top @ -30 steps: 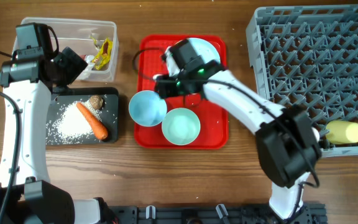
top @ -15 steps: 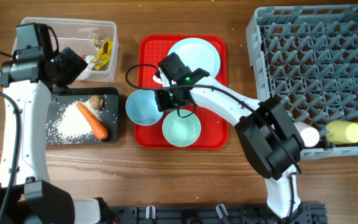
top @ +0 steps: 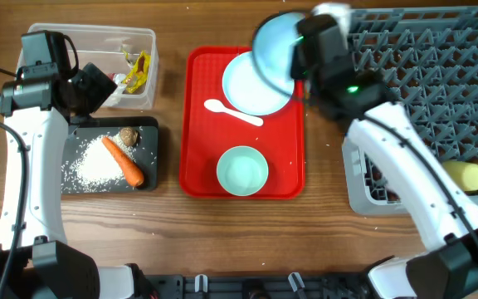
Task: Sort waste into correct bins and load items into the dishwasher rack
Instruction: 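Carry the light blue bowl with the right gripper into the dish rack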
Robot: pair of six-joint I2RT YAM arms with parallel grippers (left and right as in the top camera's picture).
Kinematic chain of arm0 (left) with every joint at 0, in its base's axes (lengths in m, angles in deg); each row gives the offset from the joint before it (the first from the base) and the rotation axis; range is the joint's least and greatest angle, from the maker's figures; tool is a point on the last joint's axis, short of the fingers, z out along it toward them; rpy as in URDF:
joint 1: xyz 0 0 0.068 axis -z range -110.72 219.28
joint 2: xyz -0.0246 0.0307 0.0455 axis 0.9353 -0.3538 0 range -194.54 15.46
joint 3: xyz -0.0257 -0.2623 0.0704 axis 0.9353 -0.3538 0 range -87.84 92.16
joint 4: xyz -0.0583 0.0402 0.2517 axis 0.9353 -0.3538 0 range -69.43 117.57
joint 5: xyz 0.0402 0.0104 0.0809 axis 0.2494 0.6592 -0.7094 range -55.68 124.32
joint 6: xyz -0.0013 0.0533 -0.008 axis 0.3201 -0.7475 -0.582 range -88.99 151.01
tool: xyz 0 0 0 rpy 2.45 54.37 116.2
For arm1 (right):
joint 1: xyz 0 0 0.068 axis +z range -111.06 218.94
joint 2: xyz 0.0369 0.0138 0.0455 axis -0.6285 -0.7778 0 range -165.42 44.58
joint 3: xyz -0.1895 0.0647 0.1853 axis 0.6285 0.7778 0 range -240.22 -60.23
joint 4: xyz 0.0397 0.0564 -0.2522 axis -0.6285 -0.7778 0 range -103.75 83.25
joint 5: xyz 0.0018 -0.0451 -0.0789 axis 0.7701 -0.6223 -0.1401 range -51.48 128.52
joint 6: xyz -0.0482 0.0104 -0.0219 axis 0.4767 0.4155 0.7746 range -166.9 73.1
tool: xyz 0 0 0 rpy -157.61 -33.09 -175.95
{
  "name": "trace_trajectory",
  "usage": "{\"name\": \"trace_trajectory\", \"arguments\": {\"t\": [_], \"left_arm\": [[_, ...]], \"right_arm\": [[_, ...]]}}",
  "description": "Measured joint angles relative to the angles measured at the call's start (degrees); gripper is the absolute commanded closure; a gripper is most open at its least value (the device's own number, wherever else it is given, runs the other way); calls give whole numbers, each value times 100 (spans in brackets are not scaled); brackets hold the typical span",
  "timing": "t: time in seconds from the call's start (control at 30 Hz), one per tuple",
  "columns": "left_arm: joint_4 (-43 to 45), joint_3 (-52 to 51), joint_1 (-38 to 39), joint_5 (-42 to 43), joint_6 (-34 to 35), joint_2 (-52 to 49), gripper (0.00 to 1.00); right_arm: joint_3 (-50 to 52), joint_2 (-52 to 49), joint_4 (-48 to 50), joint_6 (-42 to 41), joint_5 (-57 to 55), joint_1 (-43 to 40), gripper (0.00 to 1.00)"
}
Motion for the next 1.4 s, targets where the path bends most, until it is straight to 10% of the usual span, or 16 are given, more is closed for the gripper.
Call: {"name": "trace_trajectory", "arguments": {"t": [0.57, 1.4], "left_arm": [[-11, 0, 0, 0, 0, 0, 0], [-7, 0, 0, 0, 0, 0, 0]], "right_arm": [[31, -2428, 4872, 6666, -3032, -1956, 96], [13, -2651, 3606, 6019, -2726, -1593, 96]]}}
